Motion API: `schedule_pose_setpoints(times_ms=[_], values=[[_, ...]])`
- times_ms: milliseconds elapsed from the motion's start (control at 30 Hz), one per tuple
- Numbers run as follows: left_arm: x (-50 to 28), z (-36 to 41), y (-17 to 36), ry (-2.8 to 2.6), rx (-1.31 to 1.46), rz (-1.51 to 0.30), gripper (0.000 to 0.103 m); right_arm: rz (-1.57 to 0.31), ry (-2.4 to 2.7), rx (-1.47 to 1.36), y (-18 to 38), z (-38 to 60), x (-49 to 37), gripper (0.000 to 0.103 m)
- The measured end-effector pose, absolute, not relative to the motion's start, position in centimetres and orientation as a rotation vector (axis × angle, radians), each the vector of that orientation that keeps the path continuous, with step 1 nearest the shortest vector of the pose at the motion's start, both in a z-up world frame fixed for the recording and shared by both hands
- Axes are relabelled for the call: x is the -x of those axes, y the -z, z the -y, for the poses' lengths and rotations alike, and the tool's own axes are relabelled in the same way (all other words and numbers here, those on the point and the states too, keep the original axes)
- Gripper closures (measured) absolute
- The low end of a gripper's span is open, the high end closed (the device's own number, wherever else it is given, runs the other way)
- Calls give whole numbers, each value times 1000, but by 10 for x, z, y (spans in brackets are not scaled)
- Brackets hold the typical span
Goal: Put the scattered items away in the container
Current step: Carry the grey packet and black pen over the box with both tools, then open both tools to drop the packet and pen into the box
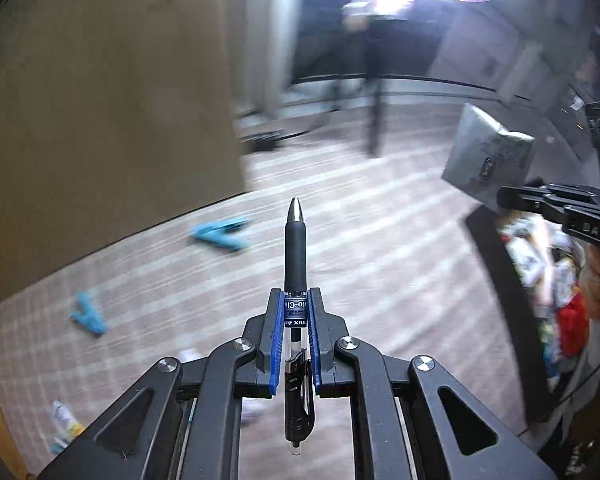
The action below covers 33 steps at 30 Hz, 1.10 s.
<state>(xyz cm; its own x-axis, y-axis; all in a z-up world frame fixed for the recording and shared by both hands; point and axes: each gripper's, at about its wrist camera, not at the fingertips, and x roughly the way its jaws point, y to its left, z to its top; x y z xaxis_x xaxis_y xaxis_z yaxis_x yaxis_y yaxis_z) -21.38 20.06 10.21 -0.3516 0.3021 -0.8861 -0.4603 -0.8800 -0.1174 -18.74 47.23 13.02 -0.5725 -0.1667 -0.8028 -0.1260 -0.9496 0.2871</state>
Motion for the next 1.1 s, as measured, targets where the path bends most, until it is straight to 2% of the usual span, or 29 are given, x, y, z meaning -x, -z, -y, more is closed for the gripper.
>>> schedule_pose_setpoints(times_ms=[300, 467, 600, 767, 833, 867, 900, 967, 1100], values=[[158, -348, -134, -2047, 1277, -279, 93, 655, 2952, -1505, -151, -571, 55, 102], [135, -413, -146, -1946, 1232, -335, 93, 850, 3001, -1549, -152, -621, 4, 102], [121, -456, -148, -1876, 1210, -357, 93, 887, 3051, -1551, -156, -639, -17, 102], [108, -495, -153, -1871, 1148, -416, 92, 841, 3081, -1618, -151, -655, -20, 101], [107, -506, -154, -1873, 1143, -445, 80, 824, 3070, -1647, -148, -657, -22, 97], [108, -509, -154, -1864, 1152, -442, 62, 831, 3068, -1652, -148, -658, -23, 89], [109, -508, -156, -1882, 1141, -428, 60, 840, 3071, -1650, -149, -659, -25, 79], [111, -506, -159, -1905, 1134, -433, 61, 851, 3091, -1621, -151, -659, -29, 70], [117, -495, -161, -1935, 1140, -431, 61, 841, 3107, -1607, -153, -655, -33, 68]])
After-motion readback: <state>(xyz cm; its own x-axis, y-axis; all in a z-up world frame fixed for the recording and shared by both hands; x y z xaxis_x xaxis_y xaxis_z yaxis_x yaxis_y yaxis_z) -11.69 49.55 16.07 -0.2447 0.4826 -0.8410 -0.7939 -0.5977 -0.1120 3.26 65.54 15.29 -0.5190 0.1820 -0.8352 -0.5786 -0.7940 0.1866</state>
